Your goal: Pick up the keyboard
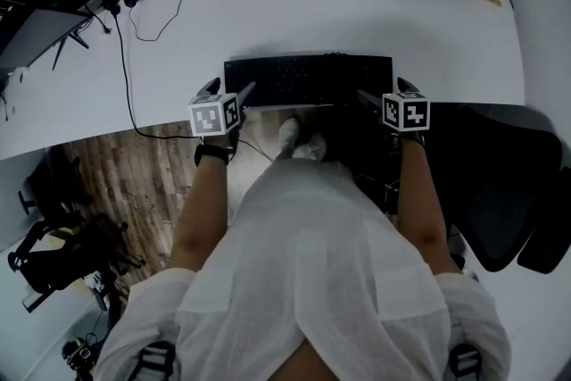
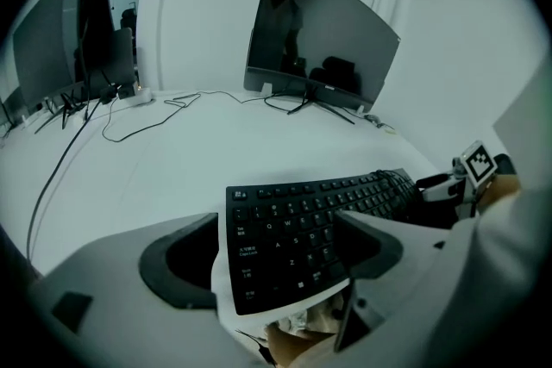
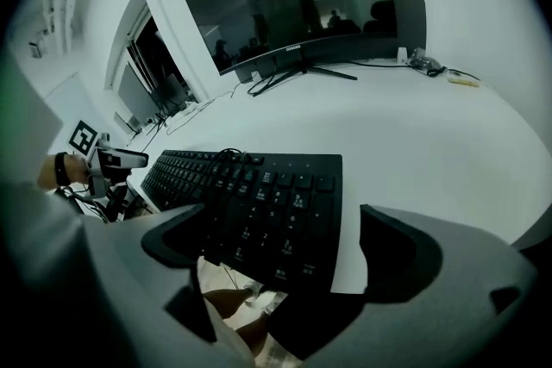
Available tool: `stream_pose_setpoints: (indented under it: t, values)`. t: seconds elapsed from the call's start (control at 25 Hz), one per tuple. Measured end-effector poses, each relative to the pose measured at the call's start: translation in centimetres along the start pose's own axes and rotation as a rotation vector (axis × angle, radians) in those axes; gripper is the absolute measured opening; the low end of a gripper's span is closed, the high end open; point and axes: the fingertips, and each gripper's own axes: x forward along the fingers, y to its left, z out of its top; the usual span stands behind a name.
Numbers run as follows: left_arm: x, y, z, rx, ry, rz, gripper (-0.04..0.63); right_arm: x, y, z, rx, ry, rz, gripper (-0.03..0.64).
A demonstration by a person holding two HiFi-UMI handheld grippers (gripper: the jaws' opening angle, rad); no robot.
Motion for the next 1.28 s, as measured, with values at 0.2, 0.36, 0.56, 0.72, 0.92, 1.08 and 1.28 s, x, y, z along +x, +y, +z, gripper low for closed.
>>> stream_pose_setpoints:
  t: [0.2,0.36,0.56,0.72,0.92,1.08,1.28]
  values:
    - [2.2,0.3,-1.4,-0.035,0.090,-0.008,0.402,1.0,-0.1,-0.3,0.021,0.050,0.002,0.560]
    - [3.1,-0.2,-1.9,-0.034,0.154,-0.025,0.415,2.0,0.6,-0.3,0.017,0.100,0.021,0.572]
    - [3.7,0.0,-2.1,-0.027,0.192,-0.041,0.420,2.4,0.5,-0.4,0.028,0.115,-0.018,0.580]
    - [3.9,0.1,-2.1,-0.022,0.195,-0.045,0.428,2.7,0.4,-0.3,0.050,0.111,-0.038,0.580]
    - [4.1,0.2,-2.1,-0.023,0.212,-0.065,0.437,3.1,0.2,-0.5,0.031,0.127,-0.059,0.580]
    - [4.2,0.1,-2.2,-0.016,0.225,-0.071,0.440,3.1,0.1,-0.5,0.034,0.133,-0.061,0.581]
    - [4.1,0.2,-2.1,-0.004,0.209,-0.073,0.440,3.2,0.3,-0.4,0.034,0.135,-0.061,0.581]
